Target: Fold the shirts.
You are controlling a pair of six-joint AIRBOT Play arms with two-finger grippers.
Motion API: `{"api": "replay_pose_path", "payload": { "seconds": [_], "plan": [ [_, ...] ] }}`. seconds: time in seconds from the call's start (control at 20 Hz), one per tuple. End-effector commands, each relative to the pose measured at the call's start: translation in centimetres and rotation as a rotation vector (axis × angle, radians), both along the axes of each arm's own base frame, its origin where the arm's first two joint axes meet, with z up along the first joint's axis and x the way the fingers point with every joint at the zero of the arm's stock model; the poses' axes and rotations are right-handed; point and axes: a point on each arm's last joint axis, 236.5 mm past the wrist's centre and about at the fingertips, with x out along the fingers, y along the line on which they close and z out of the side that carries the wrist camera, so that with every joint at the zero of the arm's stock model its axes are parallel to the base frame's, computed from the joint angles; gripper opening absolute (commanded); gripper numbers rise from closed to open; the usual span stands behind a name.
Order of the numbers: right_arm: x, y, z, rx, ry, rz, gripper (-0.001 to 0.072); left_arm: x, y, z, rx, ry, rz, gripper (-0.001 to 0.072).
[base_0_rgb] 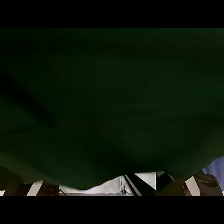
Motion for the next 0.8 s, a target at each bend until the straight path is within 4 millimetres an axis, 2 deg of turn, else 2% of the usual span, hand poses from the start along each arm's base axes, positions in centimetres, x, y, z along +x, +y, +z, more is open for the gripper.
{"api": "replay_pose_path", "payload": {
  "seconds": [0.0, 0.05, 0.15, 0.25, 0.4, 0.55, 0.65, 0.75],
  "plan": [
    [3.6, -0.6, -7.4, 0.072, 0.186, 0.022, 0.0027, 6.8, 0.0, -11.9, -0.042, 0.347, 0.008, 0.0016],
    [5.1, -0.7, -9.6, 0.091, 0.239, 0.042, 0.0027, 9.4, -0.4, -16.1, -0.063, 0.454, 0.011, 0.0016],
    [8.9, -0.9, -14.5, 0.146, 0.351, 0.090, 0.0027, 14.3, -1.2, -22.6, -0.081, 0.575, 0.006, 0.0016],
    [13.0, -1.4, -18.3, 0.191, 0.418, 0.120, 0.0027, 19.5, -2.2, -27.0, -0.114, 0.623, -0.010, 0.0016],
    [20.3, -2.3, -24.1, 0.292, 0.492, 0.156, 0.0027, 27.2, -3.4, -32.0, -0.193, 0.667, -0.012, 0.0016],
    [26.8, -2.9, -31.7, 0.350, 0.573, 0.135, 0.0027, 33.5, -2.5, -37.3, -0.248, 0.763, 0.042, 0.0016],
    [31.0, -2.8, -36.0, 0.358, 0.611, 0.133, 0.0027, 37.3, -2.2, -39.6, -0.253, 0.793, 0.053, 0.0016],
    [34.3, -2.4, -39.0, 0.366, 0.645, 0.145, 0.0027, 40.0, -2.4, -41.0, -0.251, 0.816, 0.050, 0.0016]
  ]
}}
